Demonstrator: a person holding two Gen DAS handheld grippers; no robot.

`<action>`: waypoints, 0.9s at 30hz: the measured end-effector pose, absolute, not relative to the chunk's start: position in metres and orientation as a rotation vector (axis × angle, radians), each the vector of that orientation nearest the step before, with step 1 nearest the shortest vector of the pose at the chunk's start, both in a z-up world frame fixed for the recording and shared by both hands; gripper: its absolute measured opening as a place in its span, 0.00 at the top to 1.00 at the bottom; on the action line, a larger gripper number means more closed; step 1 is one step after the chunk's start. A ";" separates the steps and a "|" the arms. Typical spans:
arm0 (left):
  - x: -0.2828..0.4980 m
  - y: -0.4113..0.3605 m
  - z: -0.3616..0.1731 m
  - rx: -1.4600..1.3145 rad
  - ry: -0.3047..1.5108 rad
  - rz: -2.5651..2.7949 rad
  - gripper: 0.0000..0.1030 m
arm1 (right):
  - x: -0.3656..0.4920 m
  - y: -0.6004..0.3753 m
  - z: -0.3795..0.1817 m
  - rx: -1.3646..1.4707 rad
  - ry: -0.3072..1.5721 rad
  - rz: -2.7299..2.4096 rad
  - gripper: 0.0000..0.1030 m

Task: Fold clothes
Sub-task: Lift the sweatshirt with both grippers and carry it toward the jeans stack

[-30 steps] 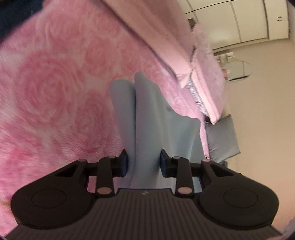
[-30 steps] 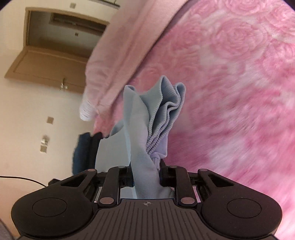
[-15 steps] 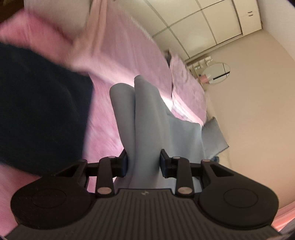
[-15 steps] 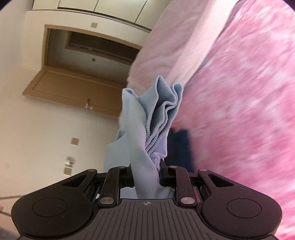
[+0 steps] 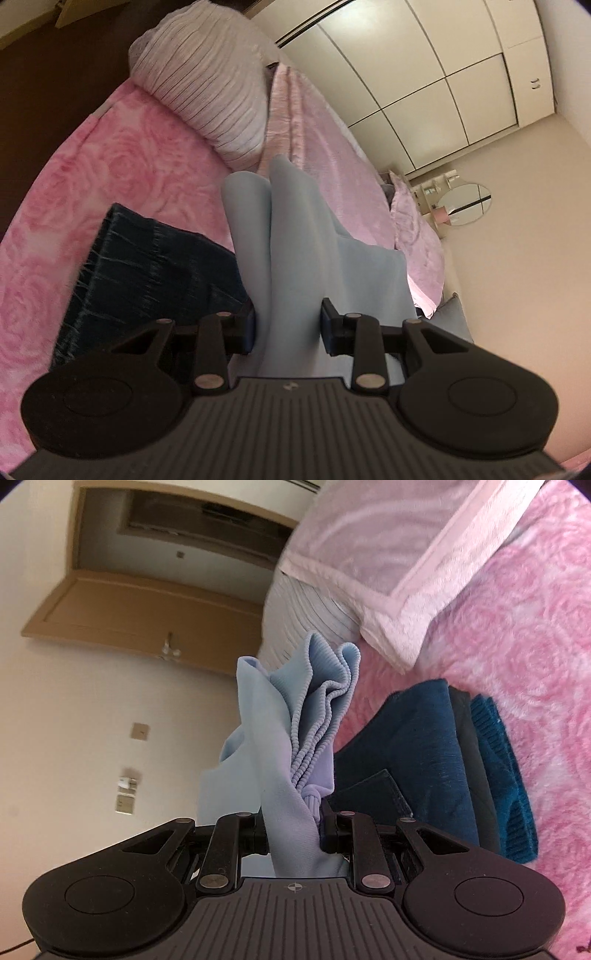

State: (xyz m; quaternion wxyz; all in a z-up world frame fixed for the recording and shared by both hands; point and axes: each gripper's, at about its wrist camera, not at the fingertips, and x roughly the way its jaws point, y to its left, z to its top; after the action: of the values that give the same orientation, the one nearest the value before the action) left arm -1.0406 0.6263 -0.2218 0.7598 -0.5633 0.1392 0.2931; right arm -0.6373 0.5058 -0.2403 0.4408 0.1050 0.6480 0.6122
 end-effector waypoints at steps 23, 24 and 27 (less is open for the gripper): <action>-1.080 0.615 -0.238 -1.064 0.415 1.008 0.68 | -0.639 0.492 -0.251 -0.147 1.233 1.331 0.58; -1.079 0.606 -0.225 -1.009 0.413 1.014 0.85 | -0.645 0.485 -0.241 -0.185 1.159 1.342 0.58; -1.053 0.577 -0.198 -0.846 0.455 0.935 0.99 | -0.675 0.466 -0.218 -0.287 0.976 1.416 0.58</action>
State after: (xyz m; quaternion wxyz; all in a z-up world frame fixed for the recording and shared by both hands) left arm -1.0533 0.5773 -0.1983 0.7836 -0.3920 0.2110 0.4334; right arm -0.6752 0.4664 -0.2179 0.6436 -0.1258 0.4285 0.6215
